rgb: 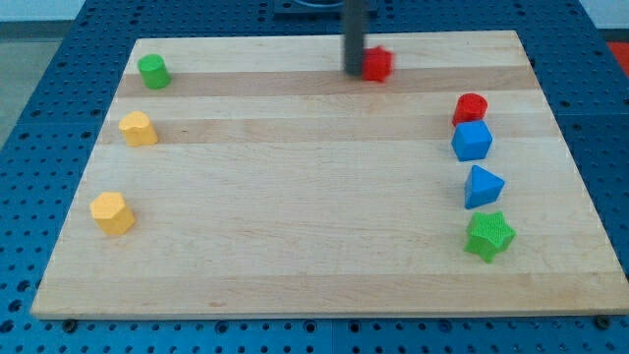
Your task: Move the red star above the red circle
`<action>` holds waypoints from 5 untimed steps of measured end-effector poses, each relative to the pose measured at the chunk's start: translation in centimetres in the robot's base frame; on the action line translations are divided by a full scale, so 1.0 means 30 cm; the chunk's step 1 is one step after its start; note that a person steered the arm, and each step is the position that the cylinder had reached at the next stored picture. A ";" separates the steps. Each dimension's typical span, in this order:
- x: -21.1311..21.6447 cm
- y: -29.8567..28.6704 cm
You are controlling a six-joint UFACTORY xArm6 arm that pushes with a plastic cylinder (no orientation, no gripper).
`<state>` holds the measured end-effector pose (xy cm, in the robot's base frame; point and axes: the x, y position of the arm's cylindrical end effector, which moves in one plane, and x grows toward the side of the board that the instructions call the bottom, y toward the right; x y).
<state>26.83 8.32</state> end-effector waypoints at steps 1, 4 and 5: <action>-0.001 0.021; -0.131 0.234; -0.138 0.371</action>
<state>22.68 19.44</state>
